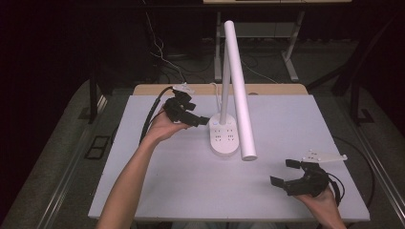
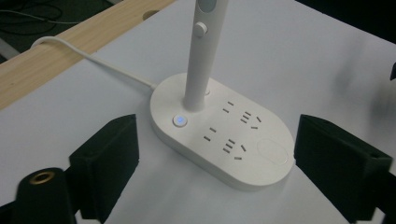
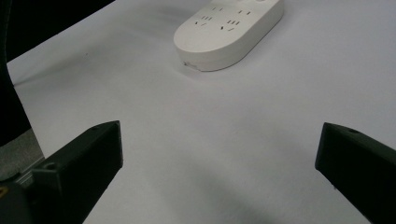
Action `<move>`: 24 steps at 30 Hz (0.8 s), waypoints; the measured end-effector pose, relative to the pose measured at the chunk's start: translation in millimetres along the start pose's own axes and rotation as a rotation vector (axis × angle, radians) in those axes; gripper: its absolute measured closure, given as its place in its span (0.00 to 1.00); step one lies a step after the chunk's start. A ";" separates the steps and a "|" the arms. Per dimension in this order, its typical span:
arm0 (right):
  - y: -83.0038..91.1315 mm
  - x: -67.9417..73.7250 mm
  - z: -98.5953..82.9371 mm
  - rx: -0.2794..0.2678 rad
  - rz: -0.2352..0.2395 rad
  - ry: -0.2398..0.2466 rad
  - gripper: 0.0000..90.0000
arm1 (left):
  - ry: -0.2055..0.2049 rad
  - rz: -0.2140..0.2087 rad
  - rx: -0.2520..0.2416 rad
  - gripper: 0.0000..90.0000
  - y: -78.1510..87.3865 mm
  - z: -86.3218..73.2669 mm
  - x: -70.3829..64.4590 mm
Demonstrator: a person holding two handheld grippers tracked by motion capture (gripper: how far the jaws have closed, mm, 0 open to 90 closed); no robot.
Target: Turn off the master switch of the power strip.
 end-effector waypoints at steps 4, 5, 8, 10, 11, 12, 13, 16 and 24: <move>0.2 -0.3 0.0 0.002 0.001 0.002 0.00 | 0.007 -0.007 0.011 0.20 -7.9 0.7 2.5; 0.2 -0.7 0.1 0.000 -0.002 0.005 0.00 | 0.016 -0.009 0.008 0.21 -10.0 0.8 2.5; 0.5 -0.5 -0.1 0.001 -0.002 0.000 0.00 | 0.012 -0.006 0.010 0.26 -15.0 1.0 4.3; 0.6 -0.8 -0.2 0.000 -0.002 0.001 0.00 | 0.019 -0.007 0.007 0.28 -18.4 0.7 5.5; 0.6 -0.8 -0.3 0.000 -0.002 0.001 0.00 | 0.025 -0.006 0.006 0.29 -20.0 0.4 6.0; 0.6 -0.9 -0.3 0.000 -0.002 0.001 0.00 | 0.023 -0.007 0.005 0.31 -21.7 0.0 6.9; 0.6 -1.0 -0.4 0.001 -0.002 0.002 0.00 | 0.024 -0.007 0.010 0.32 -23.2 -0.7 7.9; 0.6 -1.4 -0.6 0.006 -0.002 0.003 0.00 | 0.024 0.002 0.012 0.36 -28.3 -2.3 11.5; 0.8 -3.0 -0.4 -0.004 -0.004 0.003 0.00 | 0.048 -0.006 -0.025 0.45 -38.4 -3.7 20.3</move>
Point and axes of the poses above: each handheld gripper's, and its own axes: y roughly backward along the jaws, z roughly out of its top, x roughly to its left, the point moved 3 cm from there along -y, roughly forward along the jaws
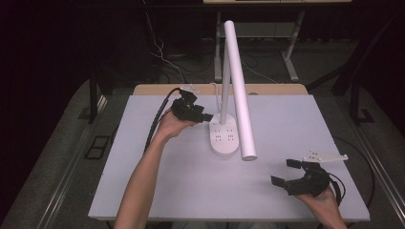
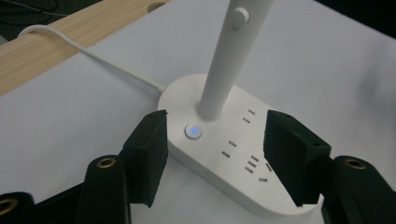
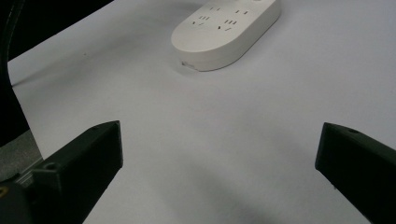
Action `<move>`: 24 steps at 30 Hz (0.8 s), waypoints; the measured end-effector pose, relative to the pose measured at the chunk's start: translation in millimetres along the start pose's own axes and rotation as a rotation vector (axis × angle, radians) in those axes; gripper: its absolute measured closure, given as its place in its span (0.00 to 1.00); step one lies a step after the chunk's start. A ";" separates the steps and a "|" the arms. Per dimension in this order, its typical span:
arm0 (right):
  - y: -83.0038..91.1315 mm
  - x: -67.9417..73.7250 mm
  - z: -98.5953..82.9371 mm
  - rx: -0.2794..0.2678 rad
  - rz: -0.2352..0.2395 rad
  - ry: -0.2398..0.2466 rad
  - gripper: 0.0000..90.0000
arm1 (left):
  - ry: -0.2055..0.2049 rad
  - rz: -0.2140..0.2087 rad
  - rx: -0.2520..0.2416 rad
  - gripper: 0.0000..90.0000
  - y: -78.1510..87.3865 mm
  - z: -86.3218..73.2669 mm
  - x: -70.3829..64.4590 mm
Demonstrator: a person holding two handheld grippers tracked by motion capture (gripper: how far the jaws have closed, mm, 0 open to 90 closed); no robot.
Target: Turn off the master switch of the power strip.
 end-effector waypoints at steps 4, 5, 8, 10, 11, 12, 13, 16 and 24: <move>0.2 0.5 0.0 0.003 0.002 0.001 0.00 | 0.006 0.003 -0.007 0.49 -4.0 -1.0 5.0; 0.2 0.8 -0.1 0.006 0.004 -0.002 0.00 | 0.013 0.001 -0.005 0.50 -4.3 -1.4 6.2; 0.1 1.0 -0.3 0.007 0.003 -0.003 0.00 | 0.025 -0.002 -0.010 0.53 -6.8 -2.7 9.6; 0.1 0.9 -0.2 0.006 0.004 -0.002 0.00 | 0.038 -0.002 -0.012 0.56 -8.1 -3.6 11.4; 0.2 0.9 -0.2 0.005 0.004 -0.002 0.00 | 0.044 -0.001 -0.014 0.57 -8.9 -4.0 12.2; 0.3 0.7 -0.3 0.006 0.003 -0.002 0.00 | 0.050 -0.002 -0.019 0.58 -9.8 -4.5 12.8; 0.2 0.3 -0.3 0.005 0.002 0.001 0.00 | 0.052 -0.006 -0.018 0.59 -10.0 -5.0 13.6; 0.8 0.4 -0.5 0.005 0.001 -0.006 0.00 | 0.076 -0.015 -0.036 0.62 -12.8 -6.9 14.7; 0.9 -0.5 -1.0 0.004 0.000 -0.008 0.00 | 0.108 -0.028 -0.048 0.70 -22.4 -9.1 15.7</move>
Point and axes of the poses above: each handheld gripper's, and its own axes: y roughly backward along the jaws, z roughly out of its top, x roughly to its left, the point moved 3 cm from there along -y, roughly forward along the jaws
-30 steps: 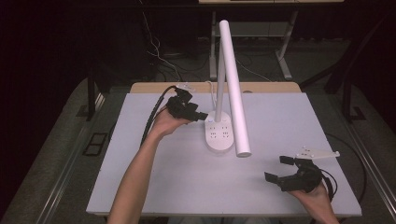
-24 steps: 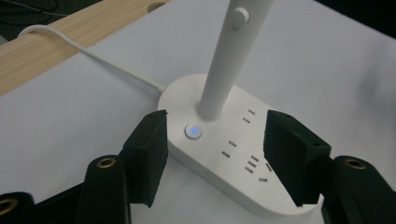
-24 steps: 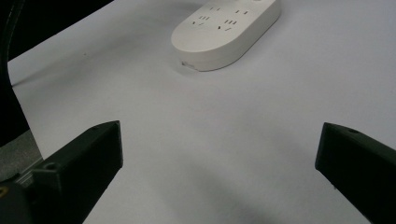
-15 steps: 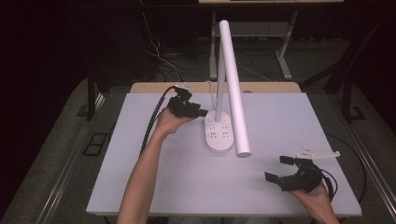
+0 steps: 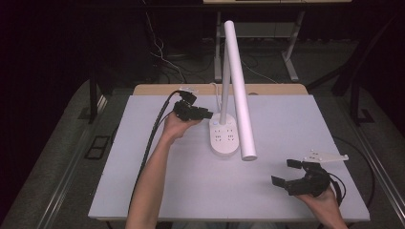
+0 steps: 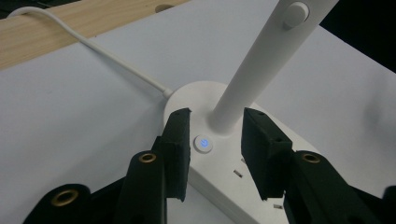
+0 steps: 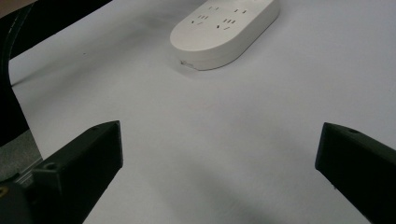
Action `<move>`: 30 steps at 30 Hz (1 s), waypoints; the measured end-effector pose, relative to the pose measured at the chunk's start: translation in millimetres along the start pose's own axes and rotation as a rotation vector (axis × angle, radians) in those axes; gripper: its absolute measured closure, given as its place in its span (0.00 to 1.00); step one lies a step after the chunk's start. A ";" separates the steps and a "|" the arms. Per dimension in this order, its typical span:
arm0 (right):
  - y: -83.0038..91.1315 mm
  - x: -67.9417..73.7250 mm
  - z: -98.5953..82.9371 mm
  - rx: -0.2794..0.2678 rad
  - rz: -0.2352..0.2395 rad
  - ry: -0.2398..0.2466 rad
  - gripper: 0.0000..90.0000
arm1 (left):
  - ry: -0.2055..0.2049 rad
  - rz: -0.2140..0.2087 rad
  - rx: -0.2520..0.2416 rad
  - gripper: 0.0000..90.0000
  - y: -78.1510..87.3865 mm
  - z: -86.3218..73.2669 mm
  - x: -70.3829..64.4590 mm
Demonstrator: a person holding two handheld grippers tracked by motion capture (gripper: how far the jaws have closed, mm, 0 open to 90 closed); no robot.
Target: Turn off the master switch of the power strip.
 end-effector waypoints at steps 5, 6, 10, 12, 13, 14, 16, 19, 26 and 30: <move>-0.3 -1.0 -0.1 -0.003 0.000 0.008 0.00 | 0.006 -0.008 0.002 0.75 -3.3 -0.6 1.1; -0.2 -0.9 -0.1 -0.003 0.000 0.007 0.00 | 0.015 -0.011 0.000 0.76 -4.5 -0.8 0.5; -0.2 -0.7 -0.3 0.000 0.001 0.005 0.00 | 0.026 -0.013 0.004 0.80 -8.5 -2.0 -1.1; -0.3 -0.6 -0.3 0.003 0.002 0.003 0.00 | 0.023 -0.013 0.003 0.83 -10.3 -2.4 -0.8; -0.4 -0.6 -0.4 0.002 0.002 0.003 0.00 | 0.029 -0.008 0.001 0.84 -11.1 -2.4 -1.0; -0.4 -0.6 -0.4 0.003 0.001 0.003 0.00 | 0.023 -0.002 0.002 0.86 -11.8 -2.4 0.0; -0.6 -0.7 -0.4 0.003 0.000 0.003 0.00 | 0.060 0.003 -0.016 0.90 -14.3 -2.1 -1.1; -0.8 -1.3 -0.4 0.007 -0.003 0.002 0.00 | 0.071 0.005 -0.018 0.97 -16.7 -2.4 -1.5; -1.3 -1.3 -0.4 0.011 -0.003 0.006 0.00 | 0.087 0.021 -0.013 1.00 -25.1 -4.7 -1.1; -1.4 -1.5 -0.4 0.008 -0.003 0.005 0.00 | 0.088 0.016 -0.005 1.00 -28.9 -6.6 0.0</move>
Point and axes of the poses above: each handheld gripper's, and its own axes: y roughly backward along the jaws, z roughly out of its top, x roughly to its left, the point moved 3 cm from there along -y, roughly forward along the jaws
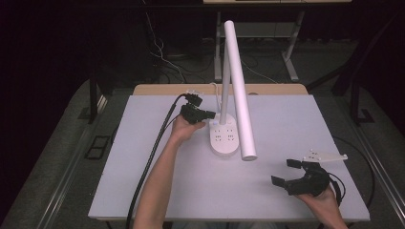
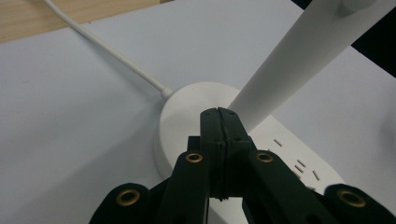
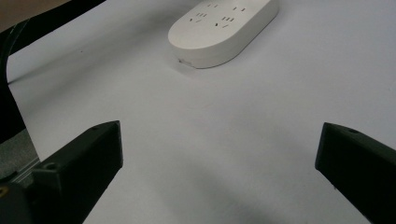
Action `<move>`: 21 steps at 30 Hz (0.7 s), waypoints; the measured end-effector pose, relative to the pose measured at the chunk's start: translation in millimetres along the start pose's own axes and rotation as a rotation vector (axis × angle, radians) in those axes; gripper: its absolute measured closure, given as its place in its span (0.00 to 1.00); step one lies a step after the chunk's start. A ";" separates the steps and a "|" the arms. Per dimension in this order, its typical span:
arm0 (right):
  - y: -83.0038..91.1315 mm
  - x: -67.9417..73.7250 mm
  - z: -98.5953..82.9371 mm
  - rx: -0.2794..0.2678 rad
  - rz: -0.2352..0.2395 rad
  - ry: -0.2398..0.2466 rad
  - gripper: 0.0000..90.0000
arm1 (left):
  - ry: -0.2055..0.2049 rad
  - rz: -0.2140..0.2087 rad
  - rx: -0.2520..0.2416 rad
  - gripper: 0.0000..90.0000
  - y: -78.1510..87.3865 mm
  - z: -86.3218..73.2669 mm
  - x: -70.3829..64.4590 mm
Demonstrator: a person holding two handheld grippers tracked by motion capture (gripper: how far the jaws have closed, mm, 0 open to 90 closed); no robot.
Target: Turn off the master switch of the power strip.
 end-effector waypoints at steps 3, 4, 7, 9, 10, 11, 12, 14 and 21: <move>-0.1 -0.1 -0.1 0.001 0.000 0.002 0.00 | 0.018 0.003 0.001 1.00 -3.0 -1.2 -0.5; -0.1 -0.1 -0.1 0.002 0.000 0.002 0.00 | 0.028 0.002 -0.011 1.00 -4.9 -1.4 -1.1; -0.1 -0.3 0.0 0.001 0.001 0.002 0.00 | 0.023 0.005 0.004 1.00 -6.2 -2.7 -0.2; 0.1 -0.2 -0.1 0.000 0.001 0.001 0.00 | 0.035 0.006 -0.002 1.00 -8.3 -3.2 -1.0; 0.1 -0.2 -0.1 0.000 0.001 0.001 0.00 | 0.029 0.003 0.004 1.00 -8.7 -3.5 -0.6; 0.0 -0.3 -0.2 0.001 0.002 0.002 0.00 | 0.024 0.002 0.010 1.00 -9.1 -3.9 -0.5; 0.0 -0.3 -0.2 0.001 0.002 0.002 0.00 | 0.023 0.002 0.012 1.00 -9.8 -4.4 -0.8; -0.1 -0.6 -0.1 0.001 0.002 0.004 0.00 | 0.013 0.002 0.023 1.00 -10.4 -5.3 -1.0; 0.0 -0.4 -0.3 0.002 0.002 0.002 0.00 | -0.018 0.005 0.065 1.00 -9.3 -7.7 2.2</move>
Point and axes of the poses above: each handheld gripper's, and its own axes: y roughly backward along the jaws, z roughly out of its top, x roughly to its left, the point moved 3 cm from there along -y, roughly forward along the jaws
